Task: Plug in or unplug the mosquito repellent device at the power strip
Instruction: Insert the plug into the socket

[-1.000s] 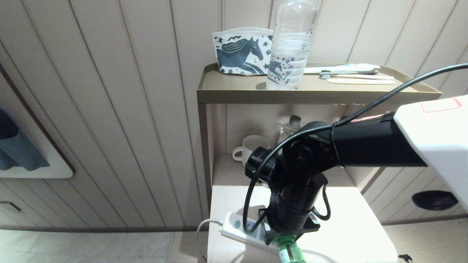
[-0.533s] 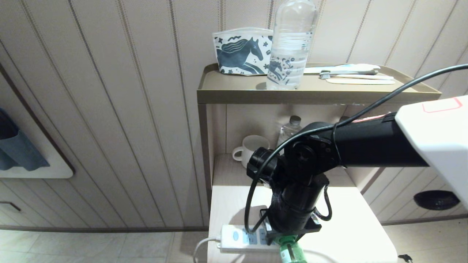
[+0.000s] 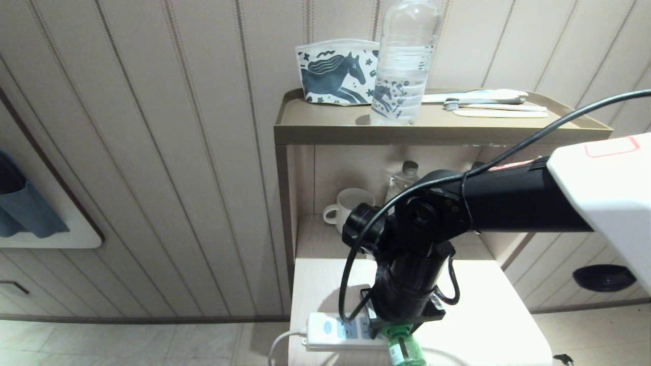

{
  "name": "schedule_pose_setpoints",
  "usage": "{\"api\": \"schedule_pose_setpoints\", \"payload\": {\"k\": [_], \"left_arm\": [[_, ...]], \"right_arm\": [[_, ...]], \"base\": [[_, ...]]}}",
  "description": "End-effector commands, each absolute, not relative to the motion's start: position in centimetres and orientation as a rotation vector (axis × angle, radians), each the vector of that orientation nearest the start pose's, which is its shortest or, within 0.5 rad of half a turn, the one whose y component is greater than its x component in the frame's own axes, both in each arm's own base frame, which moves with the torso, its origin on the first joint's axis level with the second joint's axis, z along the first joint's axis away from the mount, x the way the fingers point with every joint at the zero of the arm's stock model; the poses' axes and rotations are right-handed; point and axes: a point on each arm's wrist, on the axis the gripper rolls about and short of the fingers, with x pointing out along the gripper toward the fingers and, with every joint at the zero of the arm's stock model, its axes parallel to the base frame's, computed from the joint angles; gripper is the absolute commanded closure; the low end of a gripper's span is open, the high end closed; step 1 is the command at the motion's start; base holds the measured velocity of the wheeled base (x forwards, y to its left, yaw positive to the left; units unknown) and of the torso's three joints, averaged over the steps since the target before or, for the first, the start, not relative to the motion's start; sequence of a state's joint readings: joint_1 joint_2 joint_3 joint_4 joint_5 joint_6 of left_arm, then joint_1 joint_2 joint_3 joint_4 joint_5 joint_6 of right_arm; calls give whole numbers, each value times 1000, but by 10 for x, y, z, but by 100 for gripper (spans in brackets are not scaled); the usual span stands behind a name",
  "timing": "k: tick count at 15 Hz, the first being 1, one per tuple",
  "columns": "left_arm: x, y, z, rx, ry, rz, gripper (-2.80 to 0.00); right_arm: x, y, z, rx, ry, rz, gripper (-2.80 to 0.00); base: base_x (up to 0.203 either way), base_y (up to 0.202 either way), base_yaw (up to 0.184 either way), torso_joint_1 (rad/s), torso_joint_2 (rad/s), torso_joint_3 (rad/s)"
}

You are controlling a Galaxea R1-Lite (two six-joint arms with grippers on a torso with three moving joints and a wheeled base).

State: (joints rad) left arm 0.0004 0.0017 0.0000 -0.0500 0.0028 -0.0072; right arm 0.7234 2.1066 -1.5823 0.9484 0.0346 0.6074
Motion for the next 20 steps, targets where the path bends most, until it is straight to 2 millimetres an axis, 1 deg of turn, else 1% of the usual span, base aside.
{"api": "schedule_pose_setpoints", "payload": {"k": [1,5,13,20], "left_arm": [[-23,0,81,-8,-48,3,0],[-23,0,81,-8,-48,3,0],[-23,0,81,-8,-49,3,0],[-23,0,81,-8,-49,4,0]], "right_arm": [[264,234,131,-24,1520,153,0],[267,231,131,-21,1514,138,0],[267,231,130,-35,1498,123,0],[272,234,115,-68,1478,91,0]], "base": [[0,0,0,0,0,0],[0,0,0,0,0,0],[0,0,0,0,0,0],[0,0,0,0,0,0]]}}
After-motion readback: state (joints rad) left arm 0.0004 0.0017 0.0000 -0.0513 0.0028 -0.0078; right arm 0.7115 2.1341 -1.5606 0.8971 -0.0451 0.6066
